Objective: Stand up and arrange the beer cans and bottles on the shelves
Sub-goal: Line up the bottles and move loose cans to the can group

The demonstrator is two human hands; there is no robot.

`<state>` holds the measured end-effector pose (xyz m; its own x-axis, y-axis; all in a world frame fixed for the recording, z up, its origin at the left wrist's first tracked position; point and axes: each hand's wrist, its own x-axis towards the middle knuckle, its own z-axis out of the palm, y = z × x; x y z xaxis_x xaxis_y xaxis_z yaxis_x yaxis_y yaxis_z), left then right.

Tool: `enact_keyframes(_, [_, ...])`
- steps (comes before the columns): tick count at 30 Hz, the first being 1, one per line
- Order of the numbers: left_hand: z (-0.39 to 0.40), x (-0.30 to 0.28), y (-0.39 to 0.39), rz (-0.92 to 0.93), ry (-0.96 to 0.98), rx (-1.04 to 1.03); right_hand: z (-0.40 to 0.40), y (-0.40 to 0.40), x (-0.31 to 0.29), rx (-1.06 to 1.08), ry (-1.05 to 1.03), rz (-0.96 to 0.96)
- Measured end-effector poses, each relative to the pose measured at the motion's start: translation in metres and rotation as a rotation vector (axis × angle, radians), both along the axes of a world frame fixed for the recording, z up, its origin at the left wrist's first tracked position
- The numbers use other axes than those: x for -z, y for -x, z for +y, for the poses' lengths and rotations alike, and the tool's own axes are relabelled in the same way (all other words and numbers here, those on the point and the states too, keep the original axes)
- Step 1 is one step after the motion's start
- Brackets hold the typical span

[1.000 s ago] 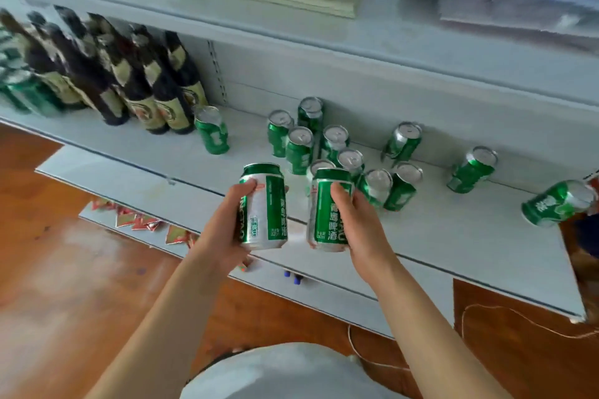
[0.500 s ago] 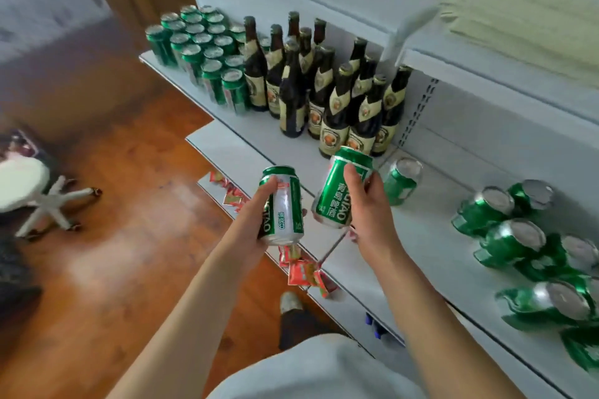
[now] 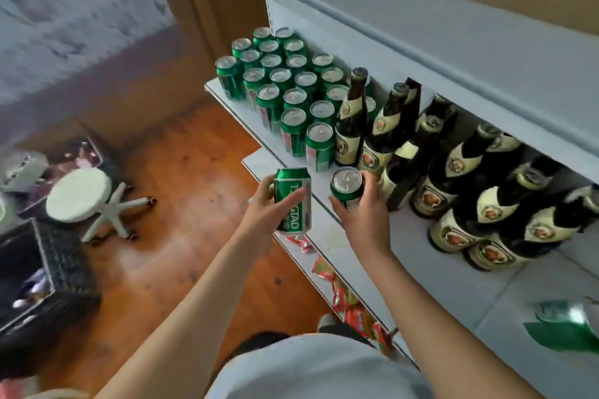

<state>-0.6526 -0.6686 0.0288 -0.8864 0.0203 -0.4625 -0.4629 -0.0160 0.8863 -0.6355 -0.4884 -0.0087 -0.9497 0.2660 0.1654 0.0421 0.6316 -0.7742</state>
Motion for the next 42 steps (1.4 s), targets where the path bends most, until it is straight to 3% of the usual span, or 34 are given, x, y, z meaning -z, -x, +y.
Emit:
enact_keyframes(6, [-0.039,0.015,0.065,0.139,0.084,0.027,-0.01,0.037,0.01,0.111,-0.255,0.083])
enact_keyframes(9, [-0.056,0.018,0.095,0.218,0.072,0.05,-0.017,0.046,0.012,0.222,-0.267,0.065])
enact_keyframes(12, [-0.08,0.022,0.123,0.271,0.062,0.104,-0.025,0.049,0.004,0.35,-0.434,0.028])
enact_keyframes(15, [-0.107,0.021,0.151,0.349,0.09,0.143,-0.063,0.058,-0.019,0.459,-0.52,0.154])
enact_keyframes(19, [-0.137,0.027,0.201,0.478,0.217,0.12,-0.14,0.129,-0.044,0.196,-0.459,0.268])
enact_keyframes(23, [-0.162,0.045,0.256,0.548,0.343,0.153,-0.203,0.23,-0.039,-0.145,-0.54,0.146])
enact_keyframes(25, [-0.172,0.046,0.278,0.529,0.312,0.154,-0.225,0.266,-0.035,-0.233,-0.559,0.091])
enact_keyframes(29, [-0.208,0.048,0.313,0.58,0.286,0.089,-0.252,0.31,-0.04,-0.301,-0.525,0.149])
enact_keyframes(35, [-0.237,0.05,0.37,0.552,0.325,-0.134,-0.266,0.357,-0.039,-0.274,-0.729,0.164])
enact_keyframes(39, [-0.228,0.056,0.409,0.488,0.407,-0.087,-0.263,0.378,-0.019,-0.316,-0.794,-0.037])
enact_keyframes(42, [-0.216,0.058,0.426,0.531,0.383,-0.007,-0.26,0.373,-0.008,-0.289,-0.768,-0.043])
